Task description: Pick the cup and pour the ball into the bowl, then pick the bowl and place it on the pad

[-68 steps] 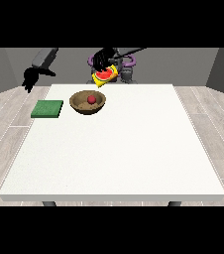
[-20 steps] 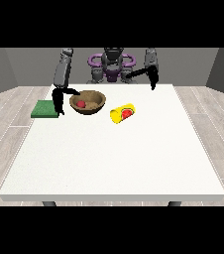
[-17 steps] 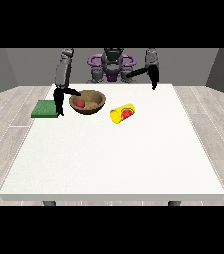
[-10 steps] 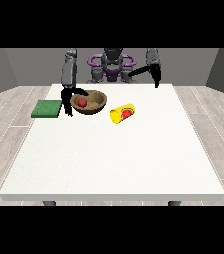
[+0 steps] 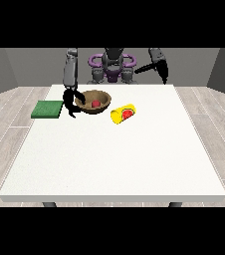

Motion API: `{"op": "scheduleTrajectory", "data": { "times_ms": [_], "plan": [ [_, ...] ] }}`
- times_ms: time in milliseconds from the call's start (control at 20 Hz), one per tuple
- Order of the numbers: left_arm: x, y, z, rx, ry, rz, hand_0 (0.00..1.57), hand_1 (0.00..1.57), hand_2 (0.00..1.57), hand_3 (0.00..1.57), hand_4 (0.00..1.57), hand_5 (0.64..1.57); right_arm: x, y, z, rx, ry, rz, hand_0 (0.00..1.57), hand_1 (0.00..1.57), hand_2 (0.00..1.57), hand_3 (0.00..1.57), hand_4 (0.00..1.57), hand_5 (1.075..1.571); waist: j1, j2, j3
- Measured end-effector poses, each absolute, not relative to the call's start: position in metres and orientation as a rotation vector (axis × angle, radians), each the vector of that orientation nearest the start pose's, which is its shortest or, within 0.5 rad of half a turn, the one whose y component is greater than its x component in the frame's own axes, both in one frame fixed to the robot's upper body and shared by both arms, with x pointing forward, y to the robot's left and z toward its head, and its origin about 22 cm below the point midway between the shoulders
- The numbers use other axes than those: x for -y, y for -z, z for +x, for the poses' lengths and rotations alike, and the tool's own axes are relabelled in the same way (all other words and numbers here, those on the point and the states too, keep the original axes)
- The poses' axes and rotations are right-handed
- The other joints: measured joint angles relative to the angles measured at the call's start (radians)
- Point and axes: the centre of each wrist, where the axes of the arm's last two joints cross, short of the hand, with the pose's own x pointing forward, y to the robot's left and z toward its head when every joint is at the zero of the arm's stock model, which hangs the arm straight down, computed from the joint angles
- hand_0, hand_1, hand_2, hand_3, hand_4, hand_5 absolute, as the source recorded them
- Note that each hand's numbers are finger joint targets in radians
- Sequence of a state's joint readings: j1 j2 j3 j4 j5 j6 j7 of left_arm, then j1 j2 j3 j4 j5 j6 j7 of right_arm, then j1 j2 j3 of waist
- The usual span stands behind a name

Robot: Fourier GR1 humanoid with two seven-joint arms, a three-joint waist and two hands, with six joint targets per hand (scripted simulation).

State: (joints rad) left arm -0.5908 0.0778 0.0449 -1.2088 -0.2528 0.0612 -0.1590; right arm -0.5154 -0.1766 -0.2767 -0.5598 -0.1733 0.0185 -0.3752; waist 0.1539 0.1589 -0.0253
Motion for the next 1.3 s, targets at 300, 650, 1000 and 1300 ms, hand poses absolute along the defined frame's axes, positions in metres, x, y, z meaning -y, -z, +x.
{"op": "scheduleTrajectory", "data": {
  "times_ms": [300, 650, 1000, 1300],
  "plan": [
    [-0.208, -0.066, 0.368, 1.890, 0.329, 0.203, 0.00, 0.00, 0.00, 0.00, 0.00, 1.570, 0.288, 0.066, 0.343, 1.325, 0.156, -0.152, 1.57, 1.57, 1.57, 1.57, 1.02, 1.554, -0.023, -0.030, 0.0105],
    [-0.240, -0.037, 0.360, 1.817, 0.258, 0.254, 0.00, 0.00, 0.00, 0.00, 0.00, 1.570, 0.281, 0.034, 0.368, 1.205, 0.100, -0.137, 1.57, 1.57, 1.57, 1.57, 1.05, 1.553, -0.092, -0.091, 0.0227],
    [-0.261, -0.037, 0.361, 1.817, 0.226, 0.301, 0.00, 0.00, 0.00, 0.00, 0.00, 1.569, 0.324, -0.002, 0.377, 1.216, 0.113, -0.118, 1.57, 1.57, 1.57, 1.57, 1.06, 1.559, -0.136, -0.083, 0.0247],
    [-0.241, -0.043, 0.361, 1.897, 0.243, 0.287, 0.00, 0.00, 0.00, 0.00, 0.00, 1.565, 0.385, -0.023, 0.367, 1.286, 0.219, -0.106, 1.57, 1.57, 1.57, 1.57, 1.07, 1.563, -0.114, 0.003, 0.0256]
  ]
}}
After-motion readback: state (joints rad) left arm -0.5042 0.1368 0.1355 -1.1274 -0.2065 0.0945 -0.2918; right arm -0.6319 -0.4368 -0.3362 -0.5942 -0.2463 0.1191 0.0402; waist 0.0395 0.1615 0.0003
